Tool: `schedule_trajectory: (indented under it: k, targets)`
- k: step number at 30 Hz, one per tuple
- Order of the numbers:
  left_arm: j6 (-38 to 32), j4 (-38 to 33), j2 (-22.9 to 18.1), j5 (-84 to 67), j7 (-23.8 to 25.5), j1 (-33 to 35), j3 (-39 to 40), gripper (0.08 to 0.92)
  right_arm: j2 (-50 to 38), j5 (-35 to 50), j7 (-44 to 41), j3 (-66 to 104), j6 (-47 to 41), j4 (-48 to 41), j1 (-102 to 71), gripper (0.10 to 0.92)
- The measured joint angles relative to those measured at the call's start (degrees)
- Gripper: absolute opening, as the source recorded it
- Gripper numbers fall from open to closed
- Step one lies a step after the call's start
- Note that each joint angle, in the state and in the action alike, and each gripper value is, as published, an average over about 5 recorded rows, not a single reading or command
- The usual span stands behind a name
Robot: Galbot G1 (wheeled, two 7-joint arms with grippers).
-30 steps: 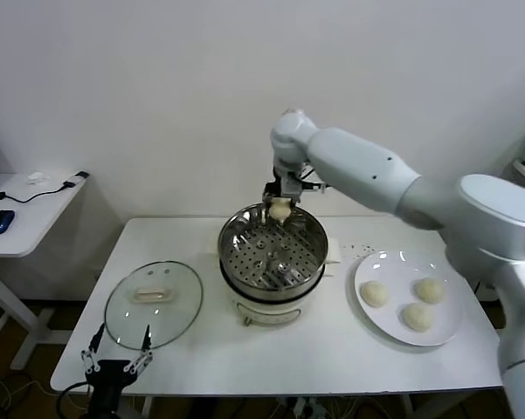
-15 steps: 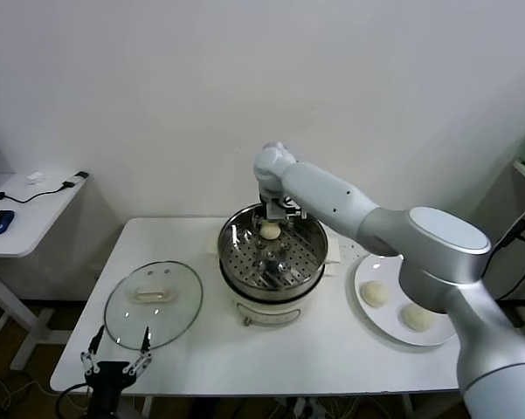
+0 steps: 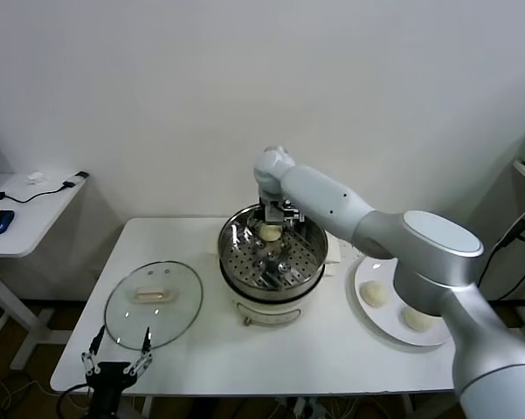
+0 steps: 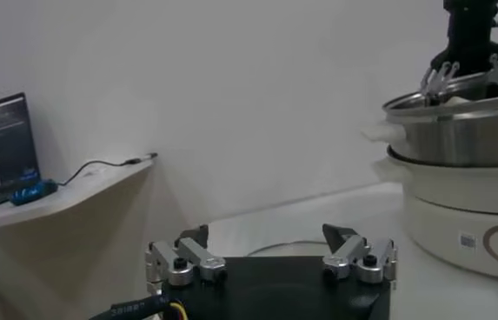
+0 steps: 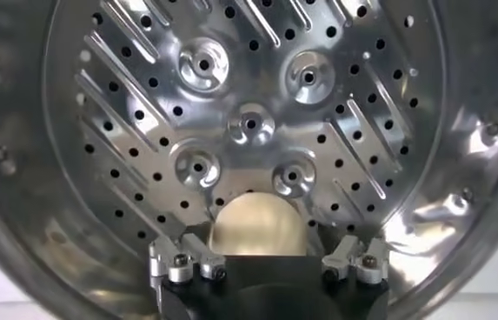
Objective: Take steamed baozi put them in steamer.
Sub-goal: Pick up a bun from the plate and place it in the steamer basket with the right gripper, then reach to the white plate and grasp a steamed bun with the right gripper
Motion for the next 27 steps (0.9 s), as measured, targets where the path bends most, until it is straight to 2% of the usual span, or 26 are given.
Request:
schedule_trajectory:
  k: [7,17,22,27]
  targets:
    - [0.02,-0.66,0.18,0.09,-0.03,0.15,0.08,0.823,-5.64,11.56,-1.87,-4.33,0.00,5.82,6.39,0.823]
    - [0.06,-1.79,0.11,0.43,0.04,0.74,0.59,0.823,-21.88,40.41,0.03,-18.48,-1.96,17.69,17.57,0.823]
    - [0.03,-1.87,0.06,0.52,0.03,0.88,0.81,0.823,-30.58,52.20,1.20,-21.42,-11.18,21.88,18.17,0.823]
    - [0.07,-2.02,-0.03,0.74,0.03,1.11,0.88,0.823,-37.80,58.72,1.37,-20.82,-27.23,23.71,14.96,0.823]
